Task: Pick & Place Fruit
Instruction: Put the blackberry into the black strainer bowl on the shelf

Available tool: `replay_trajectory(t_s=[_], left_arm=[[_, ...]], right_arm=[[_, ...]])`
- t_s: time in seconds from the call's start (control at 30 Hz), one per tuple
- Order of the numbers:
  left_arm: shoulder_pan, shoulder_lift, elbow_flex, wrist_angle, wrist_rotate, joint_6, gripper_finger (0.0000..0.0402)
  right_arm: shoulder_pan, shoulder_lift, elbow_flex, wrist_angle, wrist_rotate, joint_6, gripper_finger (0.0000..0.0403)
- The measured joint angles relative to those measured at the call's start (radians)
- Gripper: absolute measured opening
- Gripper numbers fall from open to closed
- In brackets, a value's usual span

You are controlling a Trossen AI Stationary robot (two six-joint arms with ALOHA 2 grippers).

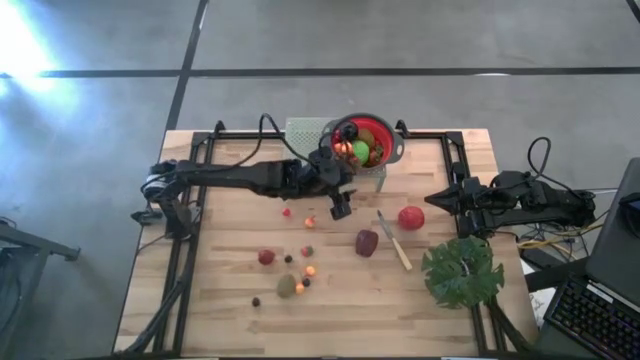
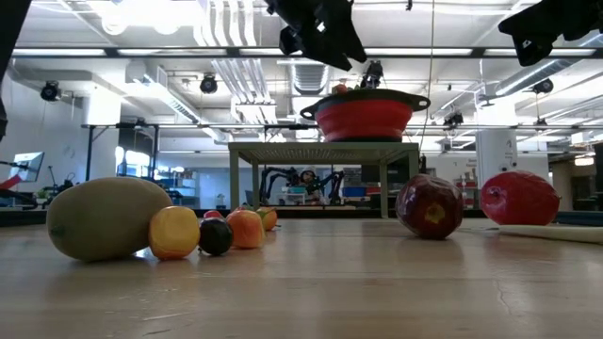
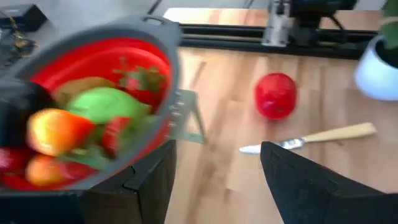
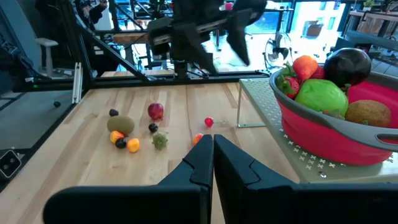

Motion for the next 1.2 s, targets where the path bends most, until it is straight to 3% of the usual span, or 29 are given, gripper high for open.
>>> replay_trajectory(t_s=[0.53, 0.8, 1.2], left_arm=[[-0.247, -0.001, -0.206, -0.084, 0.0, -0.164, 0.0231], [-0.418, -0.001, -0.238, -0.28, 0.003, -0.379, 0.0231], [-0.697, -0.002, -0.238, -0.404, 0.005, -0.729, 0.0231]], right_arm=[[0.0, 0.0, 0.0, 0.0, 0.0, 0.0, 0.0008], [0.0, 0.0, 0.0, 0.0, 0.0, 0.0, 0.0008], [0.0, 0.0, 0.0, 0.0, 0.0, 0.0, 0.0008]])
